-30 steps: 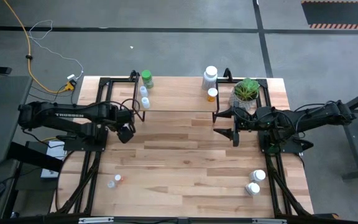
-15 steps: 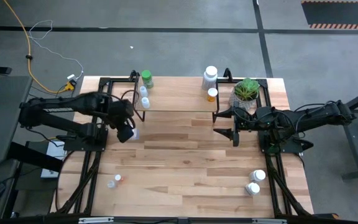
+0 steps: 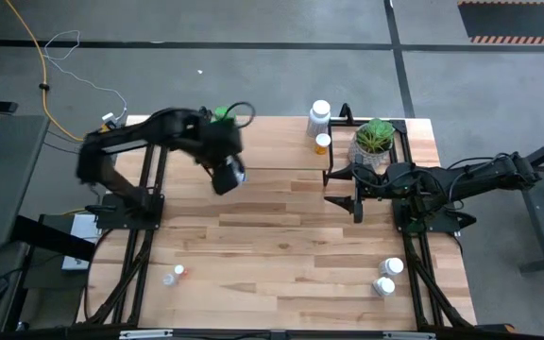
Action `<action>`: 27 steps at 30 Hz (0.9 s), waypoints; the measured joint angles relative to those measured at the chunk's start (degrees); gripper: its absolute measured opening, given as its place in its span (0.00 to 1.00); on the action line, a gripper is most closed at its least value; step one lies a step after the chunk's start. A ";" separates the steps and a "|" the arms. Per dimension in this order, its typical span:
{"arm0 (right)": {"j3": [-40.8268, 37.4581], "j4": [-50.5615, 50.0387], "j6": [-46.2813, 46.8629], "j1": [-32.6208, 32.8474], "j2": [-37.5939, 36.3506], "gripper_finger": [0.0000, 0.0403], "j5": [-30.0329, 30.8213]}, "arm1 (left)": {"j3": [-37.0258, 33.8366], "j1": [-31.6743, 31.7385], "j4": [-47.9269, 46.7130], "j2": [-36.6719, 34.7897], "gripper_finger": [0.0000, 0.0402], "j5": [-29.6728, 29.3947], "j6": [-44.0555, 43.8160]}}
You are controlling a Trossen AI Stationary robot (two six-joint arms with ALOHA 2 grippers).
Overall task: Pick and place medicine bottles onto shelf by color
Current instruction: Put the top white and blue bottle on the shelf
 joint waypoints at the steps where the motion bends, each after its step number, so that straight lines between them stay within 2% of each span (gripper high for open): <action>1: 0.00 -0.04 0.00 0.00 0.00 0.78 0.00 | 2.49 0.92 -0.96 2.29 0.39 -1.42 1.57; 4: 0.00 -0.01 0.00 -0.01 0.00 0.78 0.00 | 8.52 3.87 -3.56 8.03 0.39 -3.16 5.12; 8: -0.01 -0.03 0.00 0.00 0.00 0.78 0.00 | 12.55 7.74 -5.70 12.28 0.39 -3.00 7.87; 19: 0.00 -0.94 0.00 -0.02 0.00 0.78 -0.01 | 12.72 19.08 -5.72 13.76 0.39 -0.62 10.33; 22: -0.02 -1.39 0.00 -0.01 -0.01 0.78 0.00 | 12.72 20.85 -5.72 13.81 0.39 2.70 11.97; 27: -0.02 -1.39 -0.20 -0.01 0.00 0.78 0.00 | 11.10 21.44 -5.74 13.79 0.40 2.90 13.63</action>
